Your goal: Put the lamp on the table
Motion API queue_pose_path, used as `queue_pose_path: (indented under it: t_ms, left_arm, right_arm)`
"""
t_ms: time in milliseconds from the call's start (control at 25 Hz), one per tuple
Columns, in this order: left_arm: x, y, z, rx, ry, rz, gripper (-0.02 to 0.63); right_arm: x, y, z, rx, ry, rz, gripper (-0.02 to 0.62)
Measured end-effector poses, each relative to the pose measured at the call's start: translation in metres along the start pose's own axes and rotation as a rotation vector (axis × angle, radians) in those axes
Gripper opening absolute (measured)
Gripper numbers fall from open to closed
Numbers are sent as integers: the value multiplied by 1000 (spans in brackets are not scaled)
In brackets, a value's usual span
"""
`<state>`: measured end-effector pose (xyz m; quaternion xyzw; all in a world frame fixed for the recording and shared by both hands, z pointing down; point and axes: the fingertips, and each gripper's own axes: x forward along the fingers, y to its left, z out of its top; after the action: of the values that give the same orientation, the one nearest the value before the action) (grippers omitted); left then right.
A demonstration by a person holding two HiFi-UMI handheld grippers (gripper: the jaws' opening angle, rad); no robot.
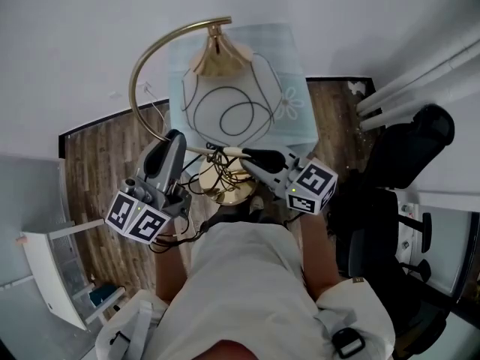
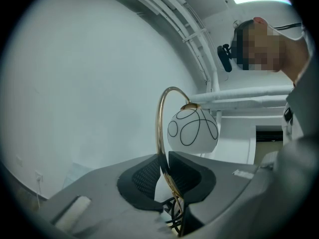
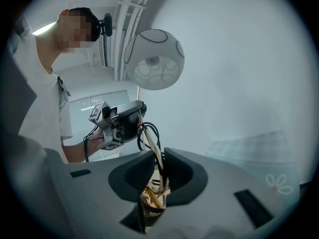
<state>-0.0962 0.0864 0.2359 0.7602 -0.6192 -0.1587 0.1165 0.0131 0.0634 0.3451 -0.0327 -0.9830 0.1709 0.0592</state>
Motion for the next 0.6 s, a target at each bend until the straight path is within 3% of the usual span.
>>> queue_pose_path:
  t_ms: [200, 600]
  left_arm:
    - [28, 37, 8, -11, 10, -27, 54]
    - [49, 69, 14, 3, 21, -63, 52]
  right_arm:
    - [28, -33, 12, 8, -5, -16, 55]
    - [55, -59, 16, 2, -14, -38, 57]
